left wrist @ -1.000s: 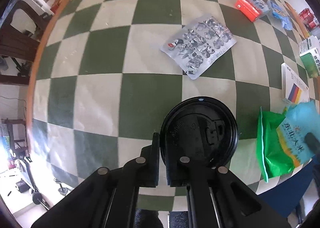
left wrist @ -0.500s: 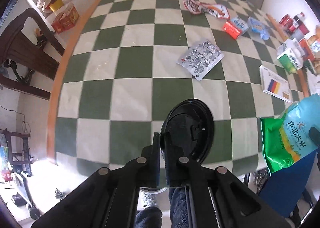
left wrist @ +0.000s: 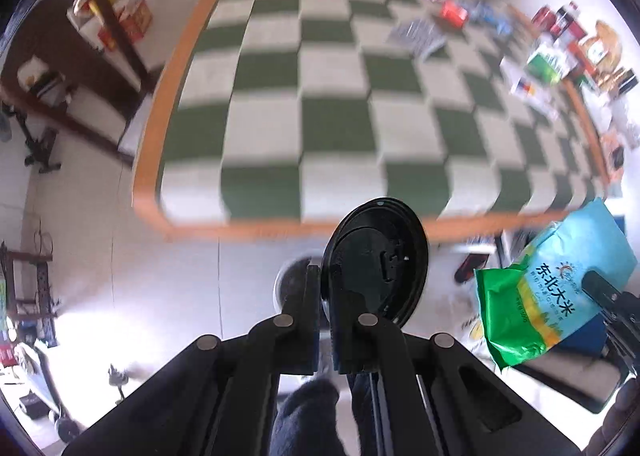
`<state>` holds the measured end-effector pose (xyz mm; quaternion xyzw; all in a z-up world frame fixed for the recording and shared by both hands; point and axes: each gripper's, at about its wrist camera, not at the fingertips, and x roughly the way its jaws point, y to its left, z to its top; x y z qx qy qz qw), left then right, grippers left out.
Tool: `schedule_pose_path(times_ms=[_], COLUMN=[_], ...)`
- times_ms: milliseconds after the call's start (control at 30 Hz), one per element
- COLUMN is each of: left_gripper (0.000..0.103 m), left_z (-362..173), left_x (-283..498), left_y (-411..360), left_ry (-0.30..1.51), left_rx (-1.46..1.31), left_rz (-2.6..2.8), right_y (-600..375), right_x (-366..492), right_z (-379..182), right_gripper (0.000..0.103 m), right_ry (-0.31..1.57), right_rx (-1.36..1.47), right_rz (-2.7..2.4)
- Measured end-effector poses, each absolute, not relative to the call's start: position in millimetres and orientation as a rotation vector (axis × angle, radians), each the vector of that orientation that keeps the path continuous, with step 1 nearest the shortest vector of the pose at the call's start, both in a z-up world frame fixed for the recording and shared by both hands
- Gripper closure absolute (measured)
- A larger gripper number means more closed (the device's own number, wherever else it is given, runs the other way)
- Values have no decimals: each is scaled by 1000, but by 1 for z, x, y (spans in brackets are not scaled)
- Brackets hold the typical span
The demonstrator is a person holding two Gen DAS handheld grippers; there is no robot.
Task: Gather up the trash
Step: 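Carry the bag and black lid to the bin and release both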
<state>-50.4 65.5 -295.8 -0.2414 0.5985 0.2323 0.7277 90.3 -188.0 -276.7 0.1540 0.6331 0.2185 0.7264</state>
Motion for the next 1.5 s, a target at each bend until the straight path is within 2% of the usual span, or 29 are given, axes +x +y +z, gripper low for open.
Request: schedule_pose_path(times_ms=[100, 300, 500, 633, 800, 867, 900, 933, 967, 1000, 1033, 1067, 1100, 1167, 1233, 1500], left_gripper=[102, 102, 101, 101, 97, 96, 94, 83, 57, 40, 17, 14, 14, 0, 0, 0], left_z=[-336, -446, -585, -655, -702, -713, -715, -718, -718, -716, -715, -711, -709, -703, -699, -681], left_x=[-76, -100, -106, -101, -94, -96, -100, -103, -105, -107, -107, -109, -113, -119, -124, -126], left_y=[63, 64, 68, 71, 70, 72, 75, 77, 77, 79, 77, 80, 81, 84, 85, 69], left_ry=[1394, 1506, 1565, 1595, 1622, 1638, 1645, 1640, 1639, 1640, 1627, 1617, 1612, 1618, 1617, 1615], left_rx=[-583, -712, -846, -861, -843, -830, -830, -840, -834, -819, -802, -792, -784, -765, -737, -649], left_rz=[530, 567, 590, 593, 578, 575, 578, 580, 590, 604, 626, 640, 647, 653, 656, 661], right_y=[-191, -181, -159, -140, -117, -109, -105, -101, -98, -97, -97, -98, -99, -100, -101, -96], right_x=[65, 35, 17, 15, 12, 6, 4, 3, 1, -1, -4, -7, -9, -11, -15, -19], right_z=[-310, -422, -566, -651, -747, -775, -789, -797, -806, -810, -810, -809, -808, -804, -801, -779], right_gripper=[99, 99, 99, 99, 98, 92, 92, 83, 65, 55, 38, 27, 23, 9, 1, 0], right_ry=[1468, 1616, 1717, 1737, 1751, 1773, 1790, 1806, 1826, 1832, 1830, 1826, 1819, 1803, 1790, 1672], right_rx=[290, 203, 110, 69, 17, -13, -37, -54, -64, -71, -88, -95, -102, -162, -212, -425], right_rz=[462, 429, 426, 431, 451, 457, 465, 472, 483, 487, 488, 498, 508, 505, 502, 486])
